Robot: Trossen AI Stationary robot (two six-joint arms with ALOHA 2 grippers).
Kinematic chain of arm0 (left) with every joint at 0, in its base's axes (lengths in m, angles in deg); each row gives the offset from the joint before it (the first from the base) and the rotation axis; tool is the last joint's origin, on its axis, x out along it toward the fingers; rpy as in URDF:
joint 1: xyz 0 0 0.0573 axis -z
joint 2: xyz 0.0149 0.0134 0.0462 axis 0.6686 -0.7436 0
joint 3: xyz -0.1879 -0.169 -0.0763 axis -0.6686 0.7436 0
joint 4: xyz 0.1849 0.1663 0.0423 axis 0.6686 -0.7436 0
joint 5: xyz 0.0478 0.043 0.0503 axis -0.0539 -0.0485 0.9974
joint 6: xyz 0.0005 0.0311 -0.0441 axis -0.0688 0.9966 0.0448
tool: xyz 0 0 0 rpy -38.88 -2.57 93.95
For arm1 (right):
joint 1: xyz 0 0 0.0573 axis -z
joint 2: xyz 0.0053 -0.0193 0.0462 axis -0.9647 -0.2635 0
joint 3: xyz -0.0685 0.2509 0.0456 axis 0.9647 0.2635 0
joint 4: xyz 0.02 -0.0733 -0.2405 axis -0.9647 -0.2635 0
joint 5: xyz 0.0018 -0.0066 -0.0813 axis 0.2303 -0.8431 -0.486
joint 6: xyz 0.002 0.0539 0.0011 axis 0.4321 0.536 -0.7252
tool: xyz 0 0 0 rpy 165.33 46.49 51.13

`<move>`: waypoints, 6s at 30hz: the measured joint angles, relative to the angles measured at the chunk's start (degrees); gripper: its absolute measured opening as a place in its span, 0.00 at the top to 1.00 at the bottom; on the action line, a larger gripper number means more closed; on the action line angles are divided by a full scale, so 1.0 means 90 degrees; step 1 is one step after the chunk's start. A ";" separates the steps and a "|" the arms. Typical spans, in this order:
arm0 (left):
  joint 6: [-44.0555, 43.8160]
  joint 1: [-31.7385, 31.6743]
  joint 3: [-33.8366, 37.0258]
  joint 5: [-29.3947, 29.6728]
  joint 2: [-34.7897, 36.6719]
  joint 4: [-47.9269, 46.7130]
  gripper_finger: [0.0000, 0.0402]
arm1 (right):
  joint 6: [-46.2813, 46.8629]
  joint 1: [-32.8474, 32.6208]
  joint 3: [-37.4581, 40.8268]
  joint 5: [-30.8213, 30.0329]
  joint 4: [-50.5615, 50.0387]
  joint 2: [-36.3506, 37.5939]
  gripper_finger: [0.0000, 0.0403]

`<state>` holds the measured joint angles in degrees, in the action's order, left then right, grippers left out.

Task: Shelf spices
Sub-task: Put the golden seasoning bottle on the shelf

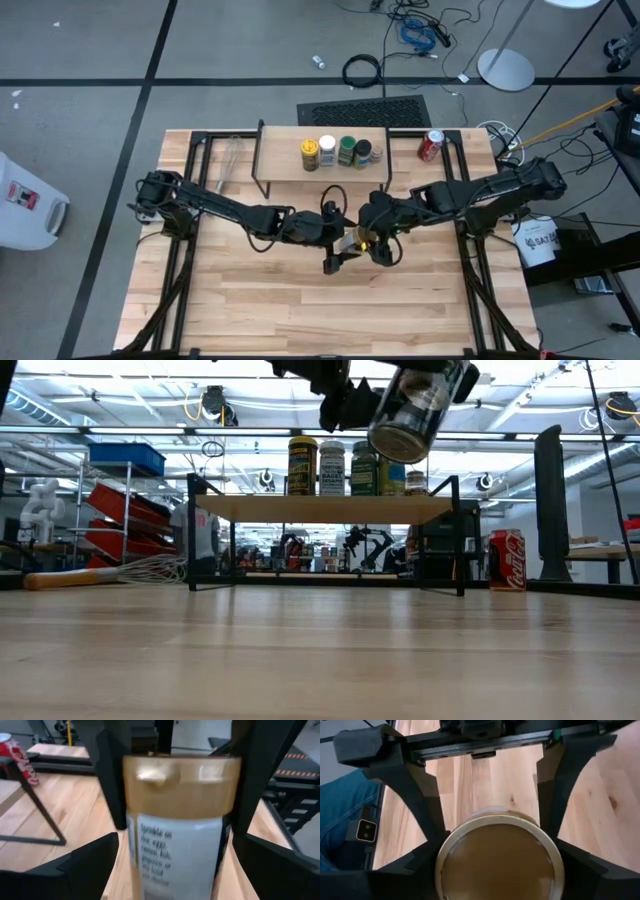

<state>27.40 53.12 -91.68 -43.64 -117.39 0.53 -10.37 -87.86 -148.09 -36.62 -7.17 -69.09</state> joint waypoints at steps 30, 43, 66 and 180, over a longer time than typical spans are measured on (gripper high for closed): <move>0.0168 -0.0046 0.0000 -0.0063 0.0000 0.0147 0.28 | -0.0154 -0.0003 0.0000 -0.0017 0.0201 0.0000 0.31; 0.0187 -0.0046 0.0005 -0.0061 0.0007 0.0125 0.28 | -0.0379 -0.0003 0.0000 -0.0219 0.0205 0.0041 0.21; 0.0357 -0.0012 0.0012 -0.0105 0.0425 -0.0296 0.28 | -0.0950 -0.0574 0.0000 -0.2248 0.0235 0.1191 0.19; 0.1444 -0.5574 0.4269 -0.4090 0.3211 0.2444 0.28 | -0.0469 -0.1011 0.0000 -0.2499 -0.0060 0.1149 0.19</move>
<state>40.39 2.96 -53.25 -80.45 -88.50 22.53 -14.59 -96.96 -148.09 -59.11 -7.71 -58.75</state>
